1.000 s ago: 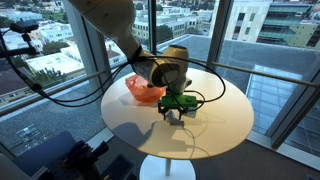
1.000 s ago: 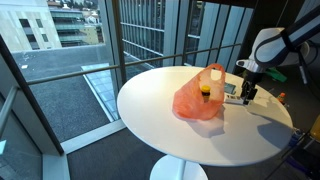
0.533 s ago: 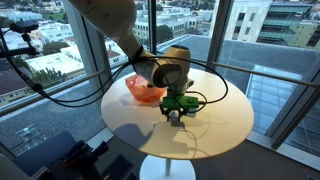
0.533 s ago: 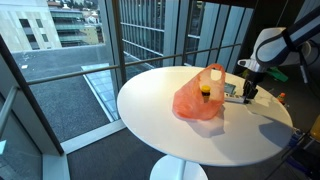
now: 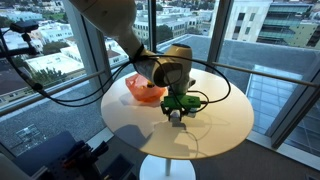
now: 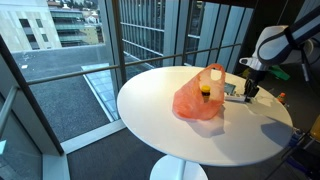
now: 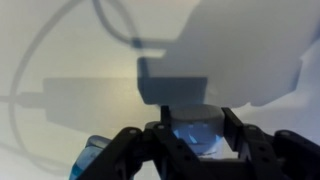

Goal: Put the white container in the orange plastic bag

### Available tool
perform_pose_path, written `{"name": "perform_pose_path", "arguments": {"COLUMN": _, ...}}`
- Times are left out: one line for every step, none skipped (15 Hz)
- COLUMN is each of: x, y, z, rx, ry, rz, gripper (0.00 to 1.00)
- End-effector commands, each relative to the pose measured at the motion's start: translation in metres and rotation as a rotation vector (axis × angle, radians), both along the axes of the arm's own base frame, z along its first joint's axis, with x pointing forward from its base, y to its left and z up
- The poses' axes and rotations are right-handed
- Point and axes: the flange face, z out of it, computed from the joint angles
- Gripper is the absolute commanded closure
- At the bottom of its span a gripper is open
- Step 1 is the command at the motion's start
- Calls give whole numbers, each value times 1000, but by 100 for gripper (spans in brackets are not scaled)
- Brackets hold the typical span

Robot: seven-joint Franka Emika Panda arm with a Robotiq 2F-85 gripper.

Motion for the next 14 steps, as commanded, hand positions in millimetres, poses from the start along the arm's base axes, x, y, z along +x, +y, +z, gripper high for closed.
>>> {"name": "perform_pose_path", "arguments": {"x": -7, "y": 2, "z": 23, "rx": 5, "ry": -13, "rz": -15, "gripper": 54}}
{"name": "perform_pose_path", "arguments": {"x": -8, "y": 2, "z": 27, "rx": 6, "ry": -15, "rz": -16, "gripper": 54}}
{"name": "perform_pose_path", "arguments": {"x": -9, "y": 3, "z": 32, "rx": 8, "ry": -17, "rz": -17, "gripper": 54}}
{"name": "perform_pose_path", "arguments": {"x": -10, "y": 3, "z": 36, "rx": 9, "ry": -19, "rz": -17, "gripper": 54}}
{"name": "perform_pose_path", "arguments": {"x": -11, "y": 3, "z": 41, "rx": 11, "ry": -20, "rz": -17, "gripper": 56}}
{"name": "perform_pose_path", "arguments": {"x": -12, "y": 4, "z": 46, "rx": 12, "ry": -20, "rz": -19, "gripper": 58}}
{"name": "perform_pose_path", "arguments": {"x": -14, "y": 4, "z": 50, "rx": 13, "ry": -18, "rz": -20, "gripper": 59}}
{"name": "perform_pose_path", "arguments": {"x": -15, "y": 4, "z": 54, "rx": 13, "ry": -17, "rz": -21, "gripper": 61}}
{"name": "perform_pose_path", "arguments": {"x": -17, "y": 5, "z": 59, "rx": 10, "ry": -15, "rz": -22, "gripper": 63}}
{"name": "perform_pose_path", "arguments": {"x": -19, "y": 5, "z": 63, "rx": 8, "ry": -12, "rz": -24, "gripper": 64}}
{"name": "perform_pose_path", "arguments": {"x": -21, "y": 5, "z": 67, "rx": 1, "ry": -4, "rz": -28, "gripper": 67}}
{"name": "perform_pose_path", "arguments": {"x": -22, "y": 4, "z": 70, "rx": -6, "ry": -2, "rz": -33, "gripper": 67}}
{"name": "perform_pose_path", "arguments": {"x": -23, "y": 4, "z": 73, "rx": -9, "ry": 3, "rz": -38, "gripper": 67}}
{"name": "perform_pose_path", "arguments": {"x": -24, "y": 4, "z": 76, "rx": -10, "ry": 7, "rz": -43, "gripper": 67}}
